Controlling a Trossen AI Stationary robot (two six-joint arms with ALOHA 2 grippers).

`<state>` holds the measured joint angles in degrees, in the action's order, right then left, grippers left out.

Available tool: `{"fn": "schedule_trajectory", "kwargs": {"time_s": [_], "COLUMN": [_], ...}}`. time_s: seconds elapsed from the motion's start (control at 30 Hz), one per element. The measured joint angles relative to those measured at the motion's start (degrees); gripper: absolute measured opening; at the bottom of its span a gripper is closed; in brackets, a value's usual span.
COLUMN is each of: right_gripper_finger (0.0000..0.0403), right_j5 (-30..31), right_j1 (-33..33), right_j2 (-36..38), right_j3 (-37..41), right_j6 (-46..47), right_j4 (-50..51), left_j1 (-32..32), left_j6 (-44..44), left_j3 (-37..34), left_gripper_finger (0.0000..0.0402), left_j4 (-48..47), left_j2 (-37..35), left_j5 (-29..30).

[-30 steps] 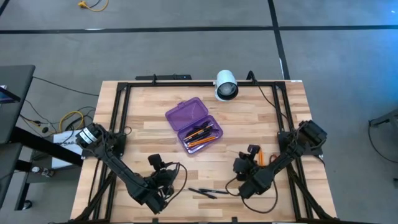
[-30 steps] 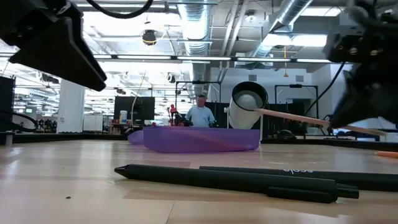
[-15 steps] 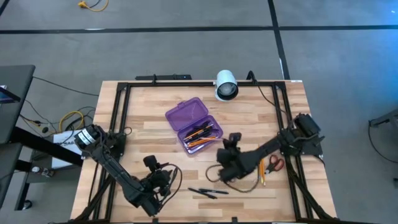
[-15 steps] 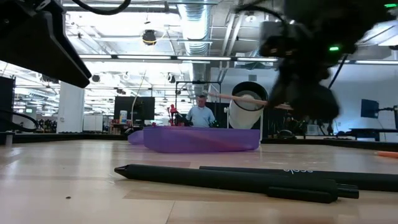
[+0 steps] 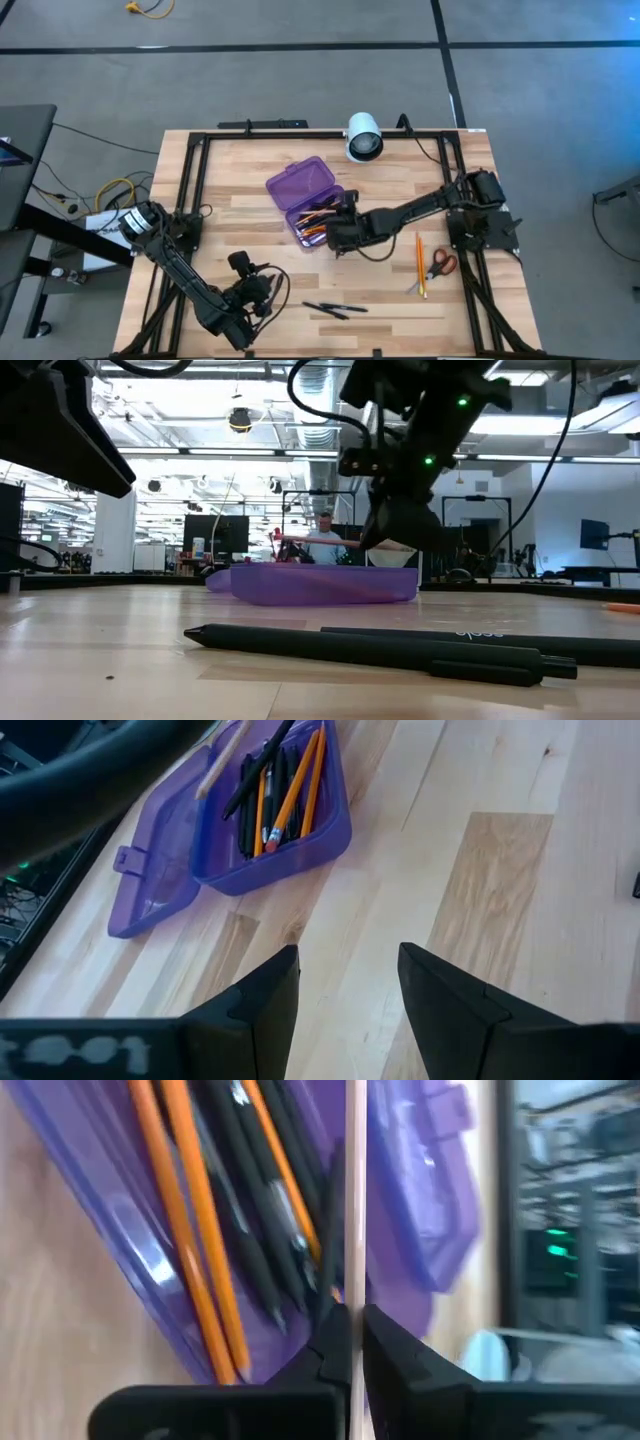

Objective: Pick & place school supplies into a supply box
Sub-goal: Put the light pink pencil into the purple supply box

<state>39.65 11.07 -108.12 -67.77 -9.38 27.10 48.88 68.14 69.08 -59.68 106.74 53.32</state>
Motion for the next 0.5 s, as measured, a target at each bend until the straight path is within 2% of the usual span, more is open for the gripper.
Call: {"fn": "schedule_trajectory", "kwargs": {"time_s": [0.1,0.23,0.5], "right_gripper_finger": [0.0,0.0008,0.0074], "right_j5": [-4.59,-6.59,-6.64], "right_j1": [-1.52,-2.86,-3.72], "right_j2": [0.0,0.0,0.0], "right_j3": [0.0,0.0,0.0], "right_j6": [-1.12,0.2,0.45], "right_j4": [-1.92,-2.08,-2.32], "left_j1": [0.0,0.0,0.0], "left_j6": [-0.04,-0.02,-0.04], "left_j3": [0.0,0.0,0.0], "left_gripper_finger": [0.0164,0.0164,0.0164], "left_j4": [0.0,0.02,0.0], "left_j2": [0.0,0.0,0.0], "left_j5": [0.0,0.02,0.02]}}
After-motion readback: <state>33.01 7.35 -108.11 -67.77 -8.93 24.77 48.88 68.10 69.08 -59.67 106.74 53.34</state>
